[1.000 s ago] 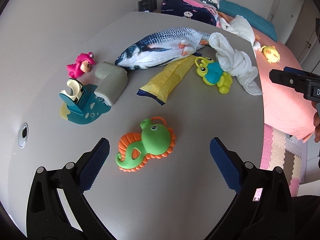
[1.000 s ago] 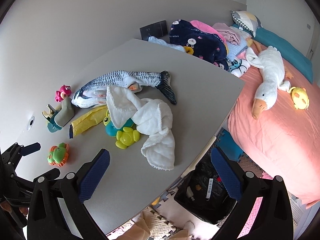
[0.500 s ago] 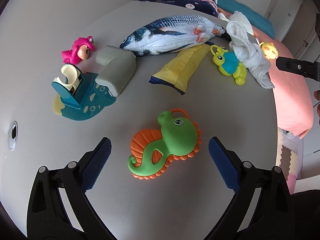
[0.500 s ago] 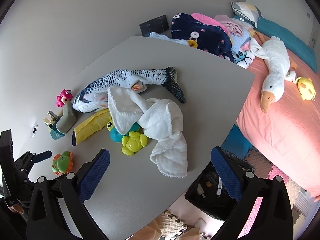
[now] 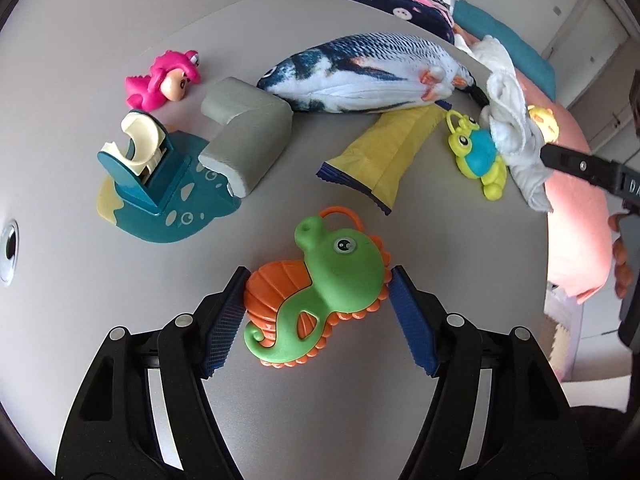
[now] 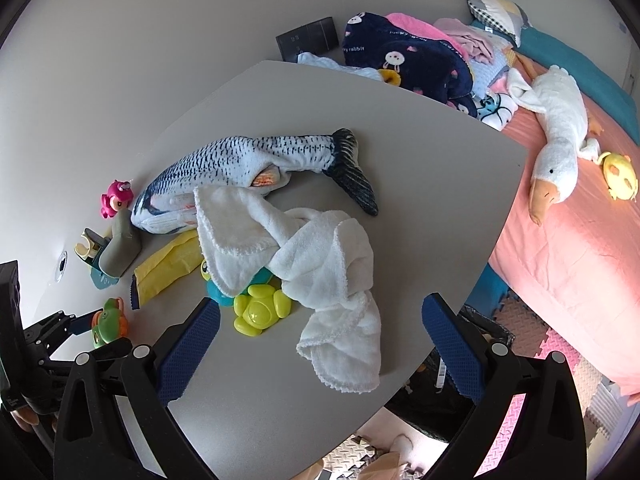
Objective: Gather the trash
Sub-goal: 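Close the left tool on the green seahorse toy, then grasp the white towel with the right tool while the left tool holds the seahorse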
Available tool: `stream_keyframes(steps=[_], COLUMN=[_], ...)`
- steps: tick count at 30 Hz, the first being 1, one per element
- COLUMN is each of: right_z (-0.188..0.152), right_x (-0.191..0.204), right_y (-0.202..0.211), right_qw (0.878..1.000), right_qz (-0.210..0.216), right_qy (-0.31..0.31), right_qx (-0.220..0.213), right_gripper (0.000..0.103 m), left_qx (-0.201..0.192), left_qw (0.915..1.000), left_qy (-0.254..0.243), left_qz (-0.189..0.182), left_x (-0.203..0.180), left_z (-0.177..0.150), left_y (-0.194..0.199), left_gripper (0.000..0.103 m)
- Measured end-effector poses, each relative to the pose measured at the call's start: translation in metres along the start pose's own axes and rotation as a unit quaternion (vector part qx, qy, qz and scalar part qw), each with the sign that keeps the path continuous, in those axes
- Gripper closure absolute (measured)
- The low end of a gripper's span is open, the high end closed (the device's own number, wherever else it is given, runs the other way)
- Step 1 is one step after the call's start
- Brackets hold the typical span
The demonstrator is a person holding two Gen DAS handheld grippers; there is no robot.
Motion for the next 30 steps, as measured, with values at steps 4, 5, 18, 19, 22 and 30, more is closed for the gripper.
stream_keyframes(steps=[4,5,18,19,22,30], right_z=[0.002,0.002,0.014,0.015,0.016,0.014], right_x=[-0.004,-0.004,-0.014,-0.016,-0.021,-0.027], right_y=[-0.005,-0.007,-0.032,-0.034,-0.046,-0.03], right_qw=[1.0,1.0,1.0,1.0,0.999,0.999], right_qz=[0.008,0.009,0.01,0.008,-0.001,-0.004], right_qy=[-0.009,-0.009,-0.021,-0.023,-0.028,-0.031], right_qx=[0.004,0.005,0.016,0.018,0.034,0.013], right_gripper=[0.002,0.002,0.023,0.029,0.043,0.062], left_qx=[-0.025,-0.03,-0.026,-0.026,-0.027,-0.044], left_qw=[0.9997,0.9995,0.9995,0.9995,0.9995,0.9989], left_qy=[0.007,0.007,0.014,0.014,0.013,0.009], left_qz=[0.0,-0.002,-0.007,-0.006,-0.007,-0.013], left_x=[0.002,0.001,-0.006,-0.007,-0.009,-0.015], left_z=[0.0,0.0,0.004,0.005,0.008,0.01], left_y=[0.013,0.016,0.021,0.021,0.02,0.029], left_gripper=[0.035,0.035,0.035,0.035,0.035,0.035])
Point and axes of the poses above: each gripper's, at about its wrist camera, not at the fingertips, and y roughly against the way its jaws point, x to its left, z to its top, the point moved 1 cm from there along -y, roughly the way its jaws point, and after that the axes turned 14 degrees about y, right-handed, at the moved point
